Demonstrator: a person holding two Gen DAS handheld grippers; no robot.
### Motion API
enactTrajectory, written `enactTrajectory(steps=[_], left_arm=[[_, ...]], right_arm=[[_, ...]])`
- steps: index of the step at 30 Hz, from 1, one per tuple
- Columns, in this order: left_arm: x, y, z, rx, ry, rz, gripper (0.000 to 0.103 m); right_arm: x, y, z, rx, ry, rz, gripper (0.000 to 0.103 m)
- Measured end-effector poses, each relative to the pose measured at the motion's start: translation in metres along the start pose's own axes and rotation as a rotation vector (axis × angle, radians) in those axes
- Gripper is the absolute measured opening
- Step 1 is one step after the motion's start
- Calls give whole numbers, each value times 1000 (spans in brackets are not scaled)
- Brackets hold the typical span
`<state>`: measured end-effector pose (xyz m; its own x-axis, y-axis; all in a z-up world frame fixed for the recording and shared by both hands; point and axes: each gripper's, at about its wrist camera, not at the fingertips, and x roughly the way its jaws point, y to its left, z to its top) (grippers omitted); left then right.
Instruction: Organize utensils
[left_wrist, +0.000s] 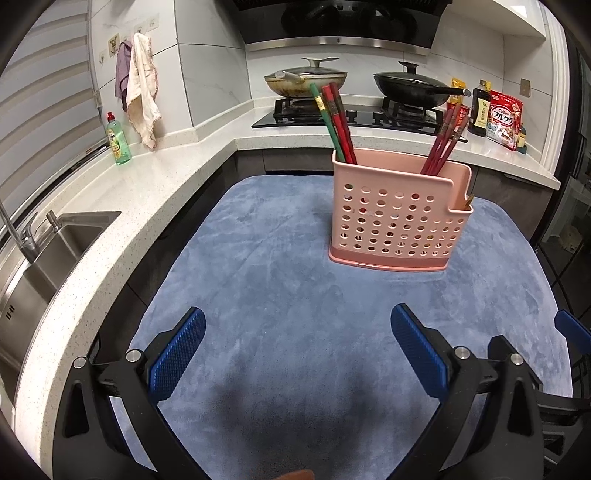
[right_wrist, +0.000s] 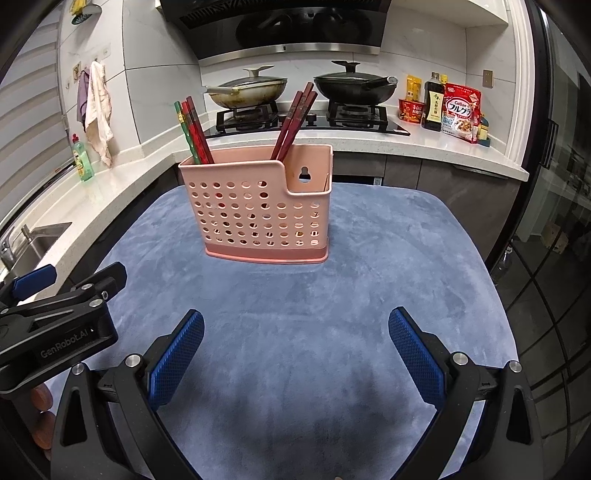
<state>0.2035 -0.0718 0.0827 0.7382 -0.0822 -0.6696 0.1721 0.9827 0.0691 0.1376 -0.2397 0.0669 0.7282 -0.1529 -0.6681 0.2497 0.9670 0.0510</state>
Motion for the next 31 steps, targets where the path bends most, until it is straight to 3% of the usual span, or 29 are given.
enactTrajectory(steps=[7, 31], left_arm=[[5, 8, -1, -25, 12, 49, 96], [13, 4, -6, 21, 25, 37, 96]], right_arm=[[2, -3, 1, 1, 0, -9, 96], [7, -2, 4, 3, 3, -13, 96]])
